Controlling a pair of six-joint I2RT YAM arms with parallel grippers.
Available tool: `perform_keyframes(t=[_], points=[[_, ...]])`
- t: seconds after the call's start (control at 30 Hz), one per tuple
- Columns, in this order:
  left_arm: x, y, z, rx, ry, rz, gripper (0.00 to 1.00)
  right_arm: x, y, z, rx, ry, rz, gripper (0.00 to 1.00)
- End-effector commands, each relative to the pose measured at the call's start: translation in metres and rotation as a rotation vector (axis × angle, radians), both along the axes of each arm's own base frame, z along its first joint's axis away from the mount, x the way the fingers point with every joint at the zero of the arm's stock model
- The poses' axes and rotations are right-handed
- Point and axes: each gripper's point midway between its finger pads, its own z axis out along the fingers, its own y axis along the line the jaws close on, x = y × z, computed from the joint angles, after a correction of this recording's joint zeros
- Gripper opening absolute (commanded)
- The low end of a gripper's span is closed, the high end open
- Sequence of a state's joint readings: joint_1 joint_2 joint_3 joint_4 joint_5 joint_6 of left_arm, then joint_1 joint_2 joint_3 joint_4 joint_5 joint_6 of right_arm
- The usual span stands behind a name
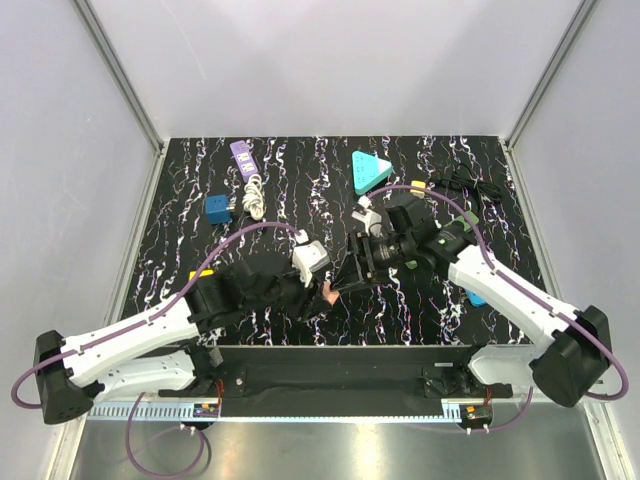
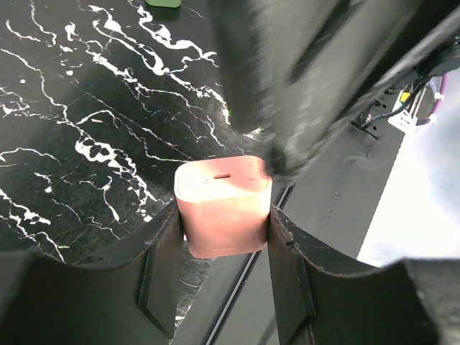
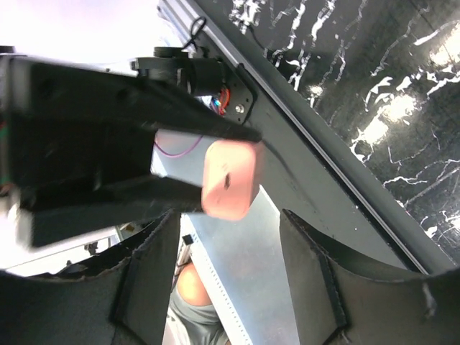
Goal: Insert the plug
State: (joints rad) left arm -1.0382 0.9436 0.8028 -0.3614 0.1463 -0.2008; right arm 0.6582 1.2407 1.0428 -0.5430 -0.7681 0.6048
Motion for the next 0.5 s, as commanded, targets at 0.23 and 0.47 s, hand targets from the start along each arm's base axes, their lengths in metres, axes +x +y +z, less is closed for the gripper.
perform_keyframes(t=[0.23, 0.47], points=[[-0.006, -0.022, 0.018, -0.076, -0.048, -0.084, 0.00, 0.000, 0.028, -0.005, -0.015, -0.009, 0.077, 0.59], [-0.002, -0.020, 0.017, -0.063, -0.073, -0.069, 0.00, -0.010, 0.027, -0.011, -0.012, 0.009, 0.108, 0.26]])
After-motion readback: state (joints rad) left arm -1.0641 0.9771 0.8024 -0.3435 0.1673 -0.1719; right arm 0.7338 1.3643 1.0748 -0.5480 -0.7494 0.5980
